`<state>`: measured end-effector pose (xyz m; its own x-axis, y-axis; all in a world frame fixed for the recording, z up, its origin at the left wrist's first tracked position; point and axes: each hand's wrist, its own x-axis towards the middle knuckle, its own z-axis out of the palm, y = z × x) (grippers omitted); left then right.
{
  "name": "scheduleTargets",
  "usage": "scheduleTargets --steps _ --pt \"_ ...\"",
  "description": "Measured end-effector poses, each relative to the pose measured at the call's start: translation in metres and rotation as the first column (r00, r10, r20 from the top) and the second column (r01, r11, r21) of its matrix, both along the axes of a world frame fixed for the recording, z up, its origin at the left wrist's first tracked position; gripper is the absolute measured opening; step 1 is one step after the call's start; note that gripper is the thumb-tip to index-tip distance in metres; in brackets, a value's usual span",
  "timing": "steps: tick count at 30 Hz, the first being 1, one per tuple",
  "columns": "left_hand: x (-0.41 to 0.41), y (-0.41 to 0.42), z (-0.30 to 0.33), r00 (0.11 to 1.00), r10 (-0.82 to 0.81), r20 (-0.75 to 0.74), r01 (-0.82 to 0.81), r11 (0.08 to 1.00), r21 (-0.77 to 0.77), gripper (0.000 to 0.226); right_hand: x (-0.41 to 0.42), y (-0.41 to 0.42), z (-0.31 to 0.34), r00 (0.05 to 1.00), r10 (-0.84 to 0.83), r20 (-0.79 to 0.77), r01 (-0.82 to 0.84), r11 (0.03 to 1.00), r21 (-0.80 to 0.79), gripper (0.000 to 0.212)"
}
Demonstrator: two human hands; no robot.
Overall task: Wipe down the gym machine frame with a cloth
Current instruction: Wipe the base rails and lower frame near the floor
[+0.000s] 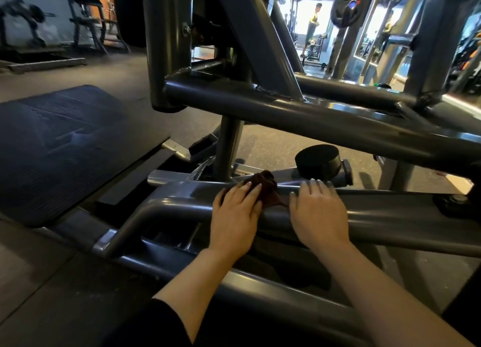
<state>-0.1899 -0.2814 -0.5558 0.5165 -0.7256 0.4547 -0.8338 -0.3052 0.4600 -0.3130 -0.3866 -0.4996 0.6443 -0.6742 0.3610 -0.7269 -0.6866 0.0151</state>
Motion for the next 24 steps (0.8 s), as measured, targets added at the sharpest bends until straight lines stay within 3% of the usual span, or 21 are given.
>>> scheduleTargets --steps 7,15,21,24 --pt "0.078 0.041 -0.016 0.972 0.182 -0.148 -0.165 0.979 0.115 0.044 0.002 0.000 -0.011 0.998 -0.007 -0.055 0.004 0.998 -0.056 0.082" --pt "0.110 0.049 -0.020 0.829 0.484 -0.280 -0.446 0.874 0.191 0.044 0.004 0.005 -0.009 0.991 -0.047 -0.122 0.039 0.997 -0.060 0.074" --pt "0.036 0.015 -0.008 0.956 0.288 -0.056 -0.285 0.957 0.059 0.043 0.004 0.006 -0.010 0.992 -0.043 -0.121 0.034 0.997 -0.074 0.071" --pt "0.003 0.002 -0.003 0.986 0.164 -0.018 -0.164 0.986 0.019 0.043 0.002 0.005 -0.010 0.991 -0.037 -0.131 0.025 0.996 -0.089 0.070"
